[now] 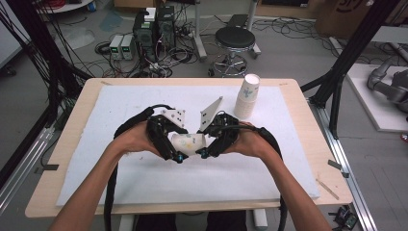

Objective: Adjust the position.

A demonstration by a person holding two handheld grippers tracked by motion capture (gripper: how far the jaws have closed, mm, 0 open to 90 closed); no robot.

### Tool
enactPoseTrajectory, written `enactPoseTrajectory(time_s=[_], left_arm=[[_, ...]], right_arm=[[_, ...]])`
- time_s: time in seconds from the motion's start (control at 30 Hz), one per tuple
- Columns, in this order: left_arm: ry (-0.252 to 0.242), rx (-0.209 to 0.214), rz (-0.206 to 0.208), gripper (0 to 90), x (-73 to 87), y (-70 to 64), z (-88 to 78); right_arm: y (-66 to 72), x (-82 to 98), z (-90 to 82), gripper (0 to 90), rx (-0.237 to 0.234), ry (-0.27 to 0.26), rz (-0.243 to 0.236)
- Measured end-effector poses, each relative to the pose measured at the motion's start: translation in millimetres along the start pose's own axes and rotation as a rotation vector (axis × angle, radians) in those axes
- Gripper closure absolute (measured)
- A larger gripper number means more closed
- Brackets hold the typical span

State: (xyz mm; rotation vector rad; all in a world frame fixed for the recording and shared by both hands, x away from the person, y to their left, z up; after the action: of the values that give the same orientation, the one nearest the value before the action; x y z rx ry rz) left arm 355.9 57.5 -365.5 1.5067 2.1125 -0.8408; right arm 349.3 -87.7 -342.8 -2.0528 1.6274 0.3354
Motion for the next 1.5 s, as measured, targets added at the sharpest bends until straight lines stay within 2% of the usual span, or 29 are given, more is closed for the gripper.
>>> enactPoseTrajectory(time_s=[0.17, 0.23, 0.27, 0.3, 0.33, 0.37, 0.4, 0.43, 0.47, 0.5, 0.53, 0.57, 0.6, 0.63, 0.67, 0.7, 0.73, 0.83, 0.87, 0.9, 0.93, 0.97, 1.0, 1.03, 1.07, 1.1, 1.13, 1.2, 1.5], left_arm=[[-0.033, 0.005, 0.006, 8.3, 0.6, 0.0, -1.9], [-0.061, 0.004, 0.007, 8.3, -0.4, -0.7, -4.1], [-0.137, 0.008, -0.007, 8.3, -0.9, -1.0, -10.3], [-0.137, 0.008, -0.007, 8.3, -0.9, -1.0, -10.3], [-0.210, 0.011, -0.017, 8.3, 2.0, 0.8, -18.8], [-0.210, 0.011, -0.017, 8.3, 2.0, 0.8, -18.8], [-0.263, 0.009, -0.043, 8.3, 8.0, 3.3, -25.1], [-0.263, 0.009, -0.043, 8.3, 8.0, 3.3, -25.1], [-0.332, 0.017, -0.065, 8.3, 15.1, 3.3, -30.7], [-0.375, 0.031, -0.078, 8.3, 18.7, 2.4, -32.9], [-0.404, 0.033, -0.086, 8.3, 22.6, 2.6, -34.8], [-0.404, 0.033, -0.086, 8.3, 22.6, 2.6, -34.8], [-0.461, 0.034, -0.099, 8.2, 30.5, 3.5, -37.6], [-0.461, 0.034, -0.099, 8.2, 30.5, 3.5, -37.6], [-0.502, 0.037, -0.113, 8.2, 37.8, 4.1, -38.0], [-0.502, 0.037, -0.113, 8.2, 37.8, 4.1, -38.0], [-0.538, 0.051, -0.114, 8.2, 44.1, 3.9, -36.1], [-0.564, 0.052, -0.115, 7.7, 48.8, 3.4, -32.8], [-0.585, 0.062, -0.116, 7.7, 51.6, 3.0, -30.6], [-0.599, 0.065, -0.114, 7.6, 53.8, 3.0, -28.8], [-0.630, 0.071, -0.119, 7.5, 57.0, 3.4, -25.9], [-0.630, 0.071, -0.119, 7.4, 57.0, 3.4, -25.9], [-0.661, 0.078, -0.113, 7.4, 60.0, 3.4, -23.2], [-0.661, 0.078, -0.113, 7.4, 60.0, 3.4, -23.2], [-0.687, 0.093, -0.111, 7.4, 61.3, 3.1, -20.2], [-0.687, 0.093, -0.111, 7.4, 61.3, 3.1, -20.2], [-0.703, 0.103, -0.111, 7.4, 61.8, 2.2, -15.9], [-0.702, 0.108, -0.106, 7.4, 62.2, 2.0, -11.6], [-0.734, 0.147, -0.097, 7.4, 53.0, -1.7, 0.8]], right_arm=[[0.2, 0.7, -1.3, 37.9, -0.003, -0.007, 0.005], [0.3, 1.2, -1.7, 37.9, 0.000, -0.011, 0.007], [0.7, 1.9, -2.3, 37.9, 0.006, -0.013, 0.013], [0.7, 1.9, -2.3, 37.9, 0.006, -0.013, 0.013], [1.9, 4.5, -4.7, 37.8, 0.013, -0.035, 0.023], [1.9, 4.5, -4.7, 37.8, 0.013, -0.035, 0.023], [2.9, 7.3, -7.9, 37.9, 0.031, -0.075, 0.032], [3.1, 9.8, -9.5, 37.9, 0.035, -0.104, 0.039], [3.7, 12.5, -10.9, 37.8, 0.044, -0.121, 0.052], [4.2, 15.7, -12.3, 37.8, 0.061, -0.137, 0.057], [5.1, 18.7, -13.8, 37.8, 0.069, -0.170, 0.064], [5.1, 18.7, -13.8, 37.8, 0.069, -0.170, 0.064], [7.0, 25.0, -16.0, 37.8, 0.087, -0.225, 0.090], [8.5, 27.9, -16.9, 37.8, 0.101, -0.256, 0.102], [10.0, 30.8, -17.3, 37.8, 0.103, -0.288, 0.114], [10.0, 30.8, -17.3, 37.8, 0.103, -0.288, 0.114], [13.5, 37.3, -16.7, 37.8, 0.132, -0.327, 0.128], [16.1, 41.5, -16.0, 37.8, 0.150, -0.353, 0.139], [17.8, 43.1, -15.6, 37.8, 0.159, -0.380, 0.142], [20.6, 46.8, -14.6, 37.8, 0.177, -0.445, 0.156], [21.9, 48.0, -14.1, 37.8, 0.182, -0.462, 0.160], [21.9, 48.0, -14.1, 37.8, 0.182, -0.462, 0.160], [25.3, 51.2, -11.5, 37.8, 0.188, -0.512, 0.173], [26.2, 52.3, -10.4, 37.8, 0.193, -0.525, 0.176], [27.6, 53.4, -9.0, 37.7, 0.195, -0.553, 0.185], [27.6, 53.4, -9.0, 37.7, 0.195, -0.553, 0.185], [29.5, 56.3, -5.4, 37.7, 0.199, -0.606, 0.194], [30.6, 57.9, -2.2, 37.7, 0.199, -0.639, 0.198], [33.7, 57.0, 9.6, 37.7, 0.192, -0.690, 0.199]])
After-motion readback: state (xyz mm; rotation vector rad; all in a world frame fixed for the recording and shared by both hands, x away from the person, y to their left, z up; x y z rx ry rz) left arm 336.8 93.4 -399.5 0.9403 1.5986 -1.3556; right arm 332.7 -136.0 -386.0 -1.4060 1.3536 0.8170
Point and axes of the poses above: each handheld gripper's, and its own axes: z roughly forward along the jaws, x roughly out of its underside, y roughly to its left, the point moved 5 cm from there along z, roughly forward along the jaws, and after that the axes turned 13 degrees about -z, right-handed, at the moved point
